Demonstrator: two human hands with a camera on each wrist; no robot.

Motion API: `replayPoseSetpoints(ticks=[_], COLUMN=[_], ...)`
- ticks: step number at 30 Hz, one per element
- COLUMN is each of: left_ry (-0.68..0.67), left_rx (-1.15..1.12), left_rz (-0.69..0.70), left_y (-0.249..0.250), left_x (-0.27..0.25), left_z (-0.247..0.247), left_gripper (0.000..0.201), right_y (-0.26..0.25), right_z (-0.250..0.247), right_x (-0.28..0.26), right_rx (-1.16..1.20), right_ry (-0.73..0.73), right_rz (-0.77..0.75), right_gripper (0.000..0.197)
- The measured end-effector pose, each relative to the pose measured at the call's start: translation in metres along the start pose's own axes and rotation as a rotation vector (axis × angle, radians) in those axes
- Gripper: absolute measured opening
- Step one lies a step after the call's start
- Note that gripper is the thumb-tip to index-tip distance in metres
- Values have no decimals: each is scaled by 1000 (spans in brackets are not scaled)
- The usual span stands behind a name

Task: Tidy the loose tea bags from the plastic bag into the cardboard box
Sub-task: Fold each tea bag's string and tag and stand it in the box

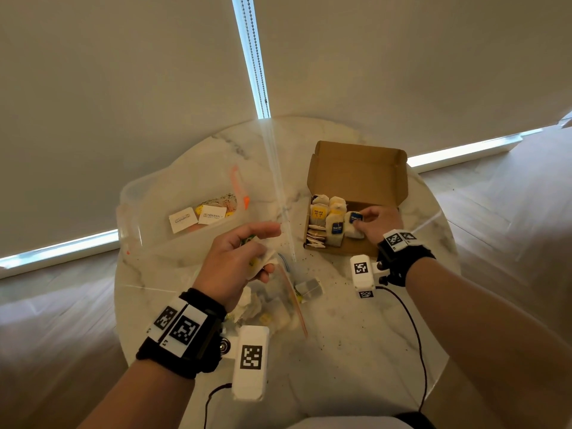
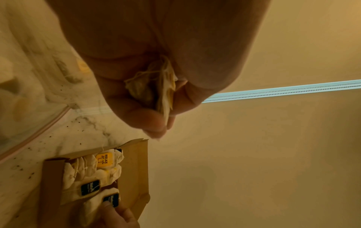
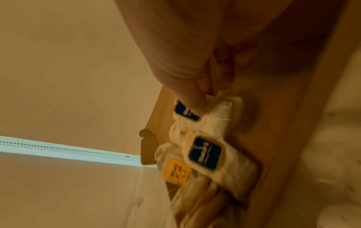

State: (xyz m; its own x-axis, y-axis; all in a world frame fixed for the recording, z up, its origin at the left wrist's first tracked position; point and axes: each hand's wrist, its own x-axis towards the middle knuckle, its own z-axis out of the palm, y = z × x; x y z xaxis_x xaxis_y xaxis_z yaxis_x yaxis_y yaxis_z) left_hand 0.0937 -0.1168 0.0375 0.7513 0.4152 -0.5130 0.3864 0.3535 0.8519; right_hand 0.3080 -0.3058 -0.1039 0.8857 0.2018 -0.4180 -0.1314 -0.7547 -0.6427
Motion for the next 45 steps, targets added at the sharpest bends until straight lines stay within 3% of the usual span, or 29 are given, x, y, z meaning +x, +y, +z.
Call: replayPoseSetpoints(ticks=[5,9,14,22,29,37,41,45], left_ry=[4,6,0,4,4,10,20,36], left_rx=[0,6,14,19,27,23,-17,-152], left_rz=[-10,-15,-9,-23,-27,-21,-34,-65], left_y=[-2,-1,0,-2,-3,-3,-3,-2], left_x=[1,2,4,5,6,6,5,1], left_z=[1,2,3,-1,-2,-2,-3,1], left_gripper=[39,39,38,38,38,36,29,30], right_y=[-2,-11,-18,-21,-22,-19,-14,-31], right_z=[-8,4,10,14,13,14,8,-1], right_x=[15,21,21,18,19,17,11,-13], right_rx=[34,18,-32,-28,-97,-119,-153,-106], right_ry=[80,57,81,103,98,95,99,203], right_rz=[72,92,235,200,299,223,182,67], right_gripper=[29,32,40,37,46,37,20,27])
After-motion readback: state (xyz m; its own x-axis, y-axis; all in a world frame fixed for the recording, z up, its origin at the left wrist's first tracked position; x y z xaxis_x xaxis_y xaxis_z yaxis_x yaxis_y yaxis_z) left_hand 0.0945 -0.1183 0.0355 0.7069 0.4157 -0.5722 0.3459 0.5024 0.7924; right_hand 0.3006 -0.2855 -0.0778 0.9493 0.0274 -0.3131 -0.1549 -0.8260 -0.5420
